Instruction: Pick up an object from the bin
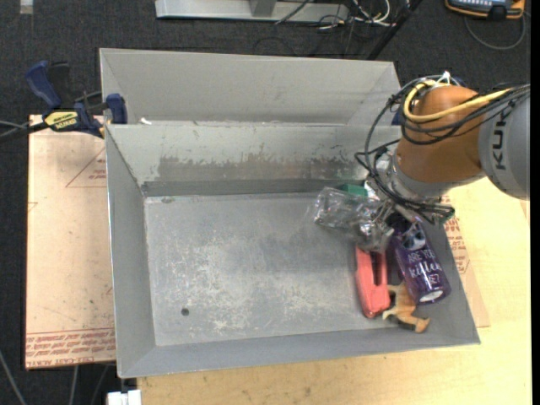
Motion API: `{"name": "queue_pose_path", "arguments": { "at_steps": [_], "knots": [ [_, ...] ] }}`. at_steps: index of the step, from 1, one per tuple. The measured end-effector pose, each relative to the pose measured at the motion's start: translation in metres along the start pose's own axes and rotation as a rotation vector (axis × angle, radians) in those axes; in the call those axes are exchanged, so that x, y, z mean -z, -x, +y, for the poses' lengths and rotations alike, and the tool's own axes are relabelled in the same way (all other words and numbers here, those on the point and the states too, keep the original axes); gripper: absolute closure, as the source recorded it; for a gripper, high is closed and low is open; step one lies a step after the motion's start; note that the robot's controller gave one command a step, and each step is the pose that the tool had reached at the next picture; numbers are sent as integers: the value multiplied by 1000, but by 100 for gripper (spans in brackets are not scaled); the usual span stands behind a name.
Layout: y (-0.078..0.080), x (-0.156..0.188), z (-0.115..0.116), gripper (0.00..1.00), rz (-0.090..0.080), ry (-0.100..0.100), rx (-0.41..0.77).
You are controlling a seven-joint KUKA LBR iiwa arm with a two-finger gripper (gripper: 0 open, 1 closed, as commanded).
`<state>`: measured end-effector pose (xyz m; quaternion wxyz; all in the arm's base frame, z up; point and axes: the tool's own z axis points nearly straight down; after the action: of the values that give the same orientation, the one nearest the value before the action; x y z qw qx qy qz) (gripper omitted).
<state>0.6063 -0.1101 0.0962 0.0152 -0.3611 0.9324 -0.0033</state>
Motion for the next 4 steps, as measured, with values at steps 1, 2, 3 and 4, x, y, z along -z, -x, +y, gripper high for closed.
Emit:
{"name": "queue_pose_path", "arguments": {
  "at_steps": [1,2,3,4],
  "knots": [
    [6,31,-6,100,0,0,-31],
    [25,41,-1,100,-3,-6,240],
    [34,39,6,100,-3,-3,411],
    [36,80,1,100,0,3,433]
  ]
}}
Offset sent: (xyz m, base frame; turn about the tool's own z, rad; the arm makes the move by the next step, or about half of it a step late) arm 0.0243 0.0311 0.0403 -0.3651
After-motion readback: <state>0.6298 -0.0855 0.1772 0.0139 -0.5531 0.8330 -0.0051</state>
